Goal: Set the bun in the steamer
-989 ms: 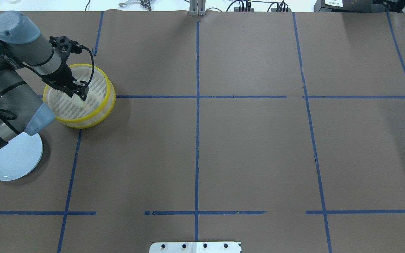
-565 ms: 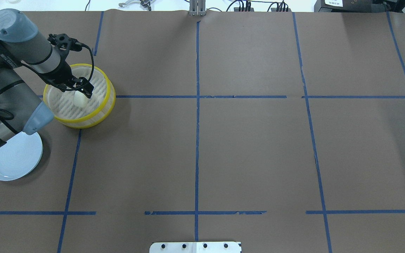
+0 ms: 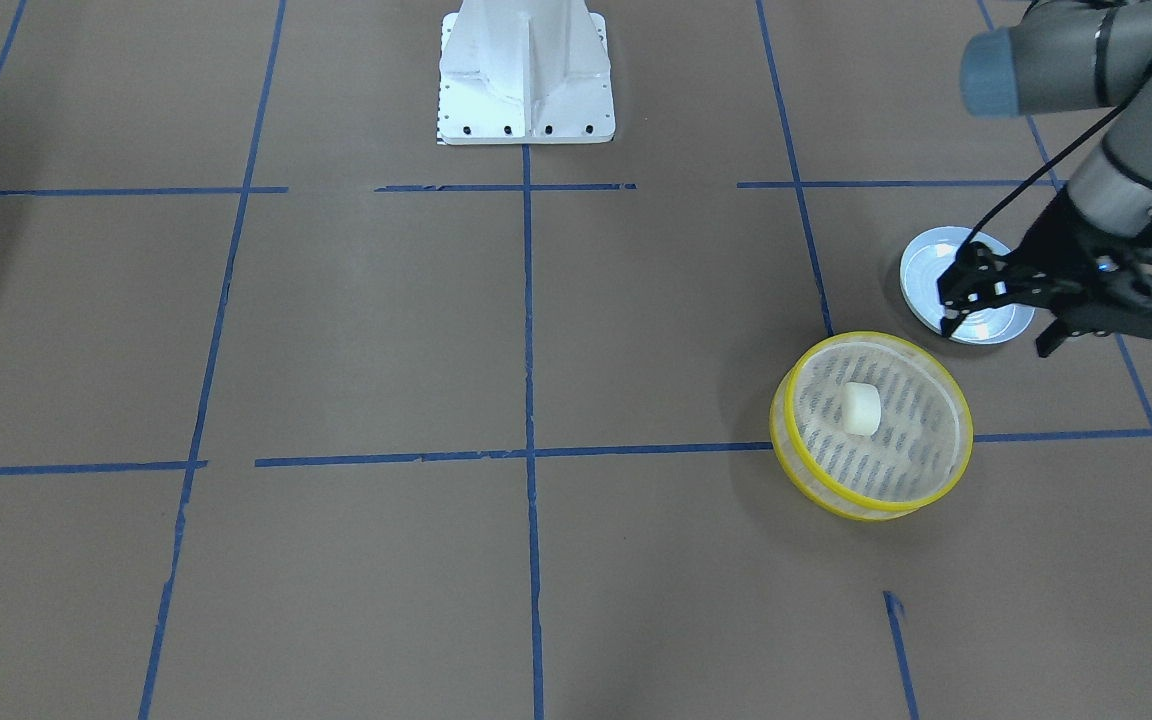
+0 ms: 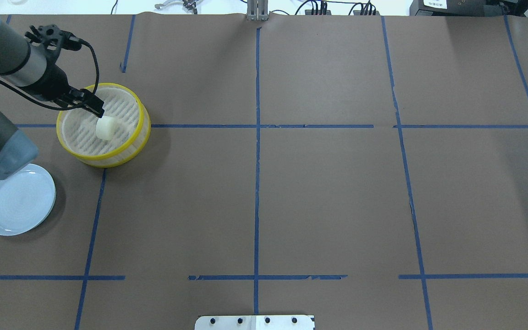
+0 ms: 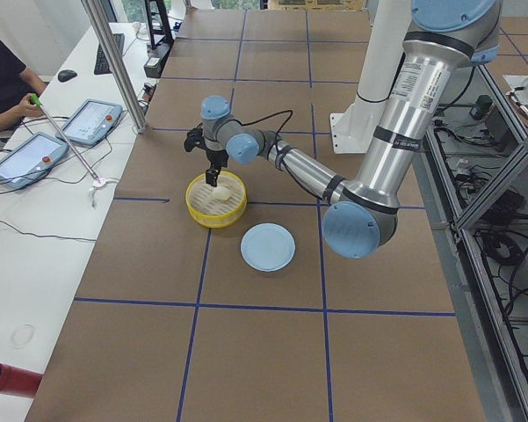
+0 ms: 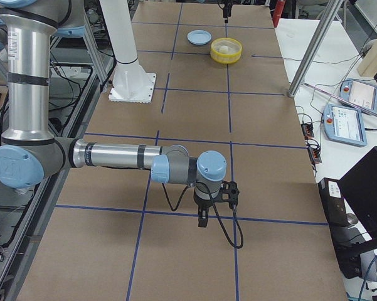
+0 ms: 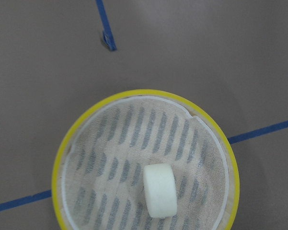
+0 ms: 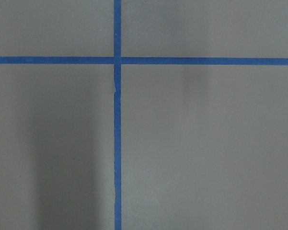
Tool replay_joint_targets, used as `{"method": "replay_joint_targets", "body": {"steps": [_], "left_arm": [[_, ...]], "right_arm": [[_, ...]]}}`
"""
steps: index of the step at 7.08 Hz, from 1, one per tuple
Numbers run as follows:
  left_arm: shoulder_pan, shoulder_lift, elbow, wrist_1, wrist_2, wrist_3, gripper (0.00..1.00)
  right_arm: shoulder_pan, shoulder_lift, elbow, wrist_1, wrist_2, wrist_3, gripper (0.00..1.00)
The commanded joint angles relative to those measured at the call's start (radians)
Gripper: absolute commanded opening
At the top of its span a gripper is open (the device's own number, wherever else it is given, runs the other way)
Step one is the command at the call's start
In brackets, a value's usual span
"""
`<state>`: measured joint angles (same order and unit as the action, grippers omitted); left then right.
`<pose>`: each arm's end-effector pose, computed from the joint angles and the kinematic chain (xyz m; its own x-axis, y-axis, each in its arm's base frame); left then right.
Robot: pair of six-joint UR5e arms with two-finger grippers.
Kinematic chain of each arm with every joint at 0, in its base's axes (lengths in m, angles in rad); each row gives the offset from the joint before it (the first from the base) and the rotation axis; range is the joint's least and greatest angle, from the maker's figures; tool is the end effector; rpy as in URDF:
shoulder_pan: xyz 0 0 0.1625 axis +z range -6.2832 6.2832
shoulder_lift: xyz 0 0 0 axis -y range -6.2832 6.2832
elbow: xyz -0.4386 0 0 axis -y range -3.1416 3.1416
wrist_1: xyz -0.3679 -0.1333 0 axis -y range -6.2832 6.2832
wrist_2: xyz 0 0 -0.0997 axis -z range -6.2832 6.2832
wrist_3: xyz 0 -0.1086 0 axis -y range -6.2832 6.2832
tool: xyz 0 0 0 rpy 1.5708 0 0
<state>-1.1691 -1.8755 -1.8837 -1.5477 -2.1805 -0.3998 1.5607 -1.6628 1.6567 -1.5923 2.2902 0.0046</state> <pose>0.1551 -0.5469 0.3858 0.7056 0.2704 -0.6550 -0.0535 0.9420 0.3313 0.0574 -0.4256 0.6859 0.7524 0.0152 0.6586 0.0066 0.9995 -0.0306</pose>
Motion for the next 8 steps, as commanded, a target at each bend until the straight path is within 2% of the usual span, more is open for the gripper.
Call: {"method": "replay_joint_targets", "body": {"steps": [1, 2, 4, 6, 8], "left_arm": [[-0.194, 0.024, -0.028, 0.228, -0.005, 0.304, 1.00], [-0.248, 0.129, -0.003, 0.197, -0.034, 0.414, 1.00], [-0.404, 0.229, 0.199, 0.105, -0.169, 0.670, 1.00], [-0.452, 0.353, 0.207, 0.028, -0.165, 0.673, 1.00], [-0.449, 0.380, 0.216, 0.028, -0.162, 0.620, 1.00]], "right_arm": [[-0.001, 0.000, 0.000, 0.000, 0.000, 0.000, 1.00], [0.001, 0.000, 0.000, 0.000, 0.000, 0.000, 1.00], [0.001, 0.000, 0.000, 0.000, 0.000, 0.000, 1.00], [-0.001, 0.000, 0.000, 0.000, 0.000, 0.000, 1.00], [0.001, 0.000, 0.000, 0.000, 0.000, 0.000, 1.00]]}}
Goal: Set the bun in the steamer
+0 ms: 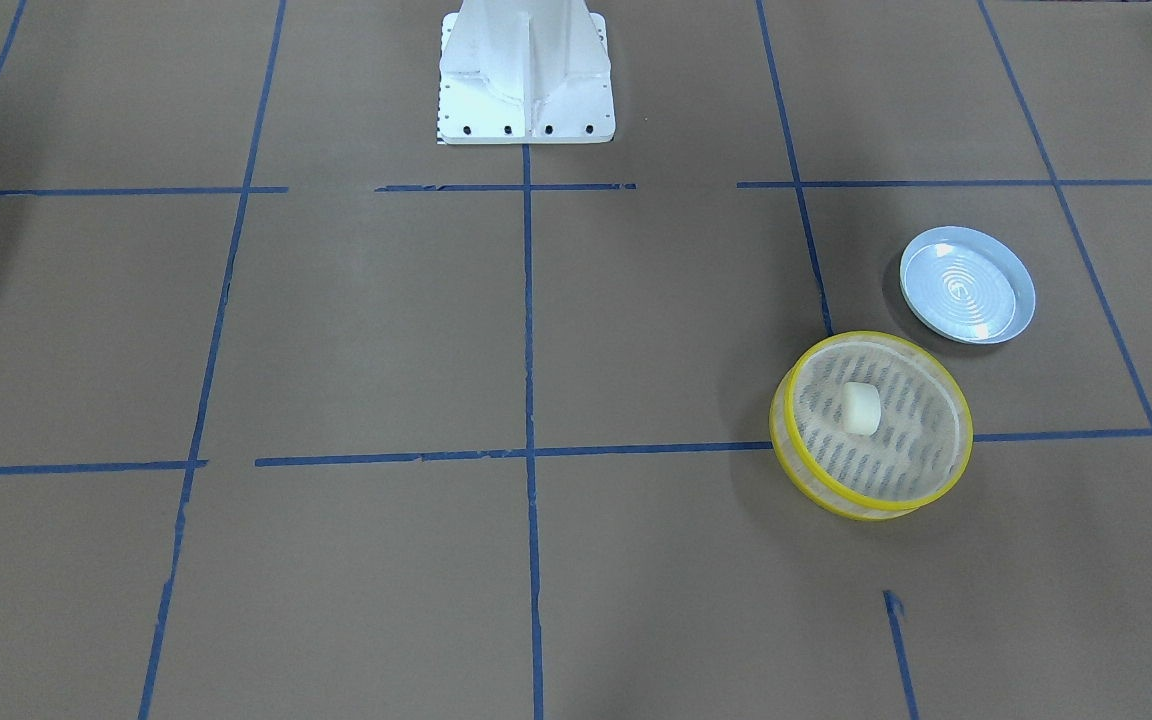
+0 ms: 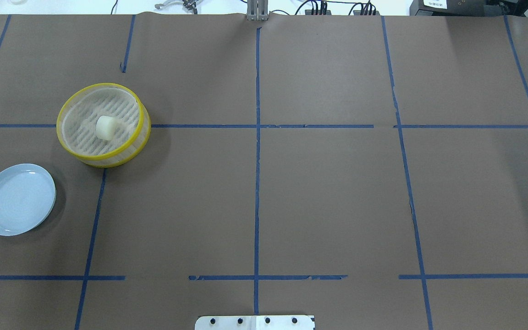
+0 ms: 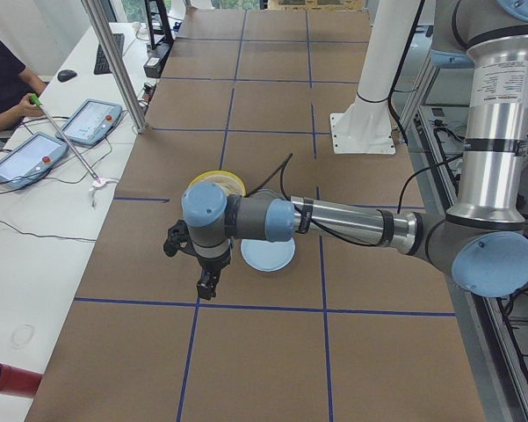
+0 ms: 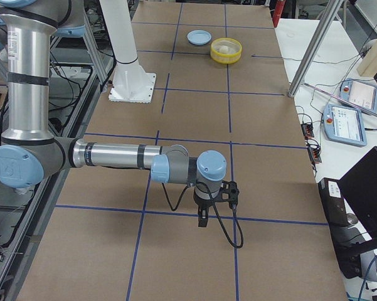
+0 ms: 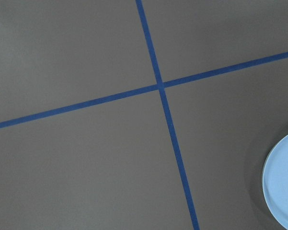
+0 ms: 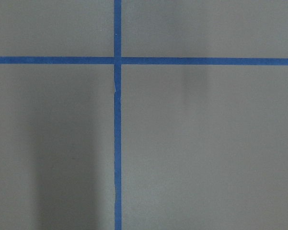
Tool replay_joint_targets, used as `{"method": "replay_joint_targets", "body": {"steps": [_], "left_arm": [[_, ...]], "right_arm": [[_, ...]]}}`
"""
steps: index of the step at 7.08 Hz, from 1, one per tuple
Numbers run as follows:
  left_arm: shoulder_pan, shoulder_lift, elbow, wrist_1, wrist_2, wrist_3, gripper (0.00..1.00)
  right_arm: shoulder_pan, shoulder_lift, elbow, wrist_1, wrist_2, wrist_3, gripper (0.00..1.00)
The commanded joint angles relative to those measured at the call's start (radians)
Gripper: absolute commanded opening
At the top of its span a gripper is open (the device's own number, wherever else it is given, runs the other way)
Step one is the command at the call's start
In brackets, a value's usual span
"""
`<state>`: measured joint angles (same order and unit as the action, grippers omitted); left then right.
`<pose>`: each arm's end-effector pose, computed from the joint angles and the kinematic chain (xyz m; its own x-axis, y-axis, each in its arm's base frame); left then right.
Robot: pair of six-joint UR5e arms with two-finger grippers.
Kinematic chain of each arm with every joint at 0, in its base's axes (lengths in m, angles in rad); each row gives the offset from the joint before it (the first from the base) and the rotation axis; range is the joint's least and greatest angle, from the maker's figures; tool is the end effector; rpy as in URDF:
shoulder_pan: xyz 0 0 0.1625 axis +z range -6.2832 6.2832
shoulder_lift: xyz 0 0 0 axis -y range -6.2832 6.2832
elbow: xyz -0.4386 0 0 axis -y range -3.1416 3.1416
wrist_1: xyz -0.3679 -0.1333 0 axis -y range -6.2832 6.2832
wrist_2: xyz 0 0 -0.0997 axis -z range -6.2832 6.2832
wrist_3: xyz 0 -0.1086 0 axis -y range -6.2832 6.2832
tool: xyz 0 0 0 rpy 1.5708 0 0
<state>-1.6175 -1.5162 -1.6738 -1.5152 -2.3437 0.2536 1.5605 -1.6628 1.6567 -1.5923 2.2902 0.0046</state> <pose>-0.0781 -0.4395 0.6611 0.7037 0.2134 -0.6777 -0.1342 0.9766 0.1682 0.0574 -0.4256 0.6859 0.7524 0.0150 0.6586 0.0068 0.9995 -0.0306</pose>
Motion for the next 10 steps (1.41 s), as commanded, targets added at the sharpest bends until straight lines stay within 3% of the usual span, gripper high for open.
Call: {"method": "replay_joint_targets", "body": {"steps": [1, 3, 10], "left_arm": [[-0.001, 0.028, 0.009, -0.005, 0.003, -0.110, 1.00], [0.001, 0.047, 0.014, -0.010, 0.056, -0.148, 1.00], [0.002, 0.036, 0.008, -0.007, 0.050, -0.160, 1.00]], "right_arm": [[0.000, 0.000, 0.000, 0.000, 0.000, 0.000, 1.00], [0.000, 0.000, 0.000, 0.000, 0.000, 0.000, 1.00], [0.001, 0.000, 0.000, 0.000, 0.000, 0.000, 1.00]]}}
